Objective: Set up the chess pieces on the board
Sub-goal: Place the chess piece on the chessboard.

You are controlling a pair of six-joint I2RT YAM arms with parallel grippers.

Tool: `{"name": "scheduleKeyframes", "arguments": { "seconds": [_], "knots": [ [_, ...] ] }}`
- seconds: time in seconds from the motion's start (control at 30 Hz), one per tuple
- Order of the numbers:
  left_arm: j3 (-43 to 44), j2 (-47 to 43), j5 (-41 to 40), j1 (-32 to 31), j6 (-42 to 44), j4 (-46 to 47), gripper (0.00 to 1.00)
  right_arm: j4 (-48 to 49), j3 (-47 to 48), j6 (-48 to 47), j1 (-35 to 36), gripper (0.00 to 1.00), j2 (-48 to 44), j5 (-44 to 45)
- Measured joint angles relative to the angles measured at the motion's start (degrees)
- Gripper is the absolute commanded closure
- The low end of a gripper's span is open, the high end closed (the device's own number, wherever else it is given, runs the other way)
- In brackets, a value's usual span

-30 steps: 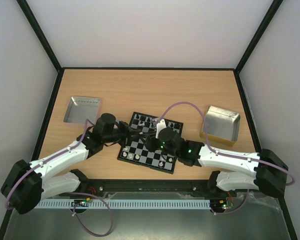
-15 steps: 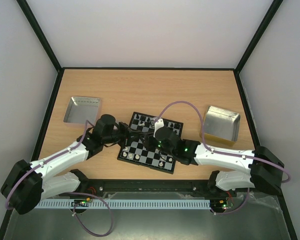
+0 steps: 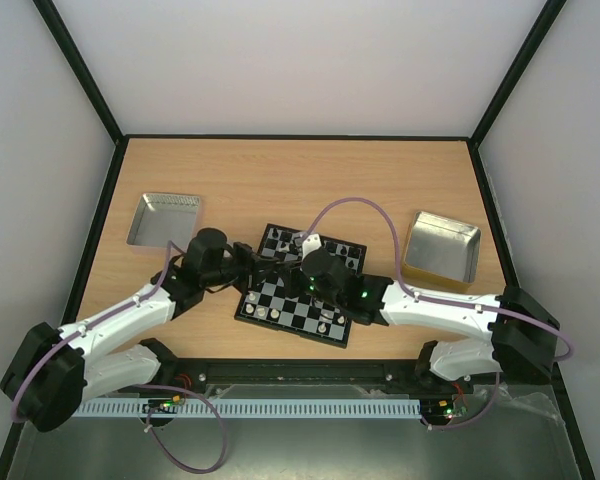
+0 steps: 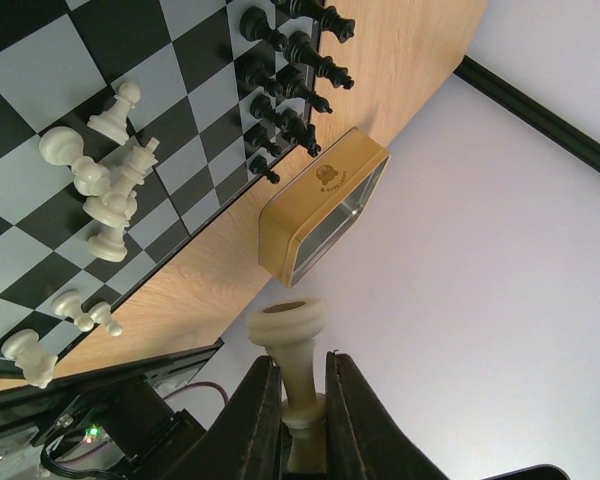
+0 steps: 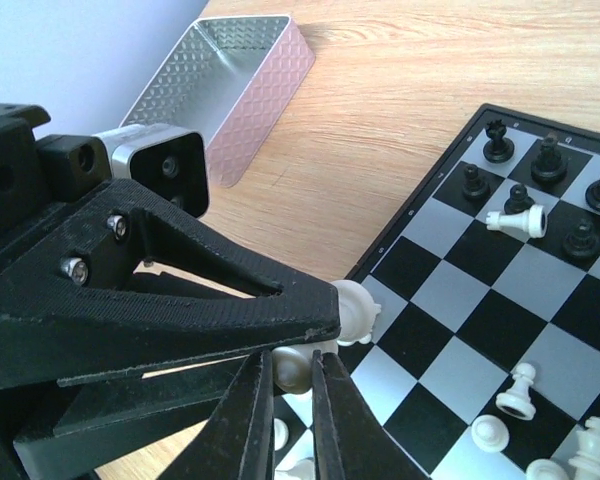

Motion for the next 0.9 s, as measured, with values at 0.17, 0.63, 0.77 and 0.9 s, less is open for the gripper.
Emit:
{"name": "scheduleKeyframes", "arguments": {
  "seconds": [0.17,0.63,0.77,0.9],
  "knots": [
    [-0.5,-0.6,-0.3,0.0,-0.2,0.3,0.77,-0.5,0.4,-0.1,0.0,0.98,0.1,0.0],
    [0.0,-2.0,-1.4,0.7,9.6,-5.5,0.30,-8.3,3.6,5.5,0.1,0.98,-2.0,5.1],
    [0.5,-3.6,-2.9,3.2,16.3,-10.4,0.25,-11.6,3.6,8.5,0.1,0.98,-3.4,5.1],
    [2.0,-5.6,-5.2,6.0,24.6,-15.4,0.25,-14.2,3.4,10.6,0.1,0.98,-4.9,3.5]
  ]
}}
